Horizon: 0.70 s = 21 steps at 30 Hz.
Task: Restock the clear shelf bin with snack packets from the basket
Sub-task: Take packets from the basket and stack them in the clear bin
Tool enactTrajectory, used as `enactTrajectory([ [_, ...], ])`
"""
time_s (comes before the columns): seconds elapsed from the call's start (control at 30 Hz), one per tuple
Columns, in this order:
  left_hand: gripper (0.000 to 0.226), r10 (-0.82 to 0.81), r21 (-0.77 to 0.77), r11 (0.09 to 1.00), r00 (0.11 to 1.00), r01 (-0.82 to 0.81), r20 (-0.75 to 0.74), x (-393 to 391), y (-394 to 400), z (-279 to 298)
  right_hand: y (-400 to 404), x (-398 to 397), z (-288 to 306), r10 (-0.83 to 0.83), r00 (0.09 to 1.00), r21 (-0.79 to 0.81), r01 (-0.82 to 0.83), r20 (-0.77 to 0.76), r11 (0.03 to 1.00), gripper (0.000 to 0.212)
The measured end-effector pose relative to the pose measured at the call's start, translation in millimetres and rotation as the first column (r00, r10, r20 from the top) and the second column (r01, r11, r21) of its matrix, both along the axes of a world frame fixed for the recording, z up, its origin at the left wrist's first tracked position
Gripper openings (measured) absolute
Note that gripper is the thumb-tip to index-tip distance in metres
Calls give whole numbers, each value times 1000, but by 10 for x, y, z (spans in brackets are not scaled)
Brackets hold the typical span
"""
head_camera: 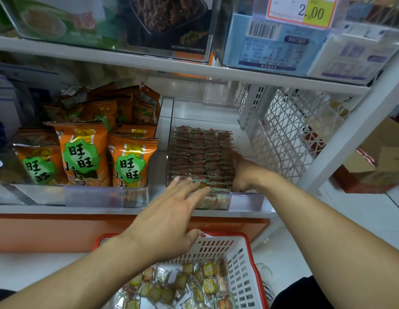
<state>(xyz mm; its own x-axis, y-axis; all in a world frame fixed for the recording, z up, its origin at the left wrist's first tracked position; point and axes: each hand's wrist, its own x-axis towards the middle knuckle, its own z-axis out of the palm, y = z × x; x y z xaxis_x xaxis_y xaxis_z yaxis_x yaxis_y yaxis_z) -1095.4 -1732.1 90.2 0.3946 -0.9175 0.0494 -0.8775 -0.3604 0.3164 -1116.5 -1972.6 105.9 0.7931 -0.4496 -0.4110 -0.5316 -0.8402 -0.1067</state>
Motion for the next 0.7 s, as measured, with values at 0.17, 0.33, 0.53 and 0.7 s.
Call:
enactTrajectory([
  [0.17,59,-39,-197,978,992,62,120,-89,111,159,189,-198,377,90,965,-256,-24,248,966,62],
  [0.33,22,-70,93,992,979,89,-192,-221,319,-285,886,-667,207,244,517,-56,-352,821,934,18],
  [0.53,40,108,724,653,918,224,-381,-427,787,-1713,1182,-1485,-1688,592,768,184,-563,-244,806,36],
  [0.7,55,177,788,577,910,212,-375,-431,1068,-2466,986,-1858,-2592,518,754,295,-428,-404,854,58],
])
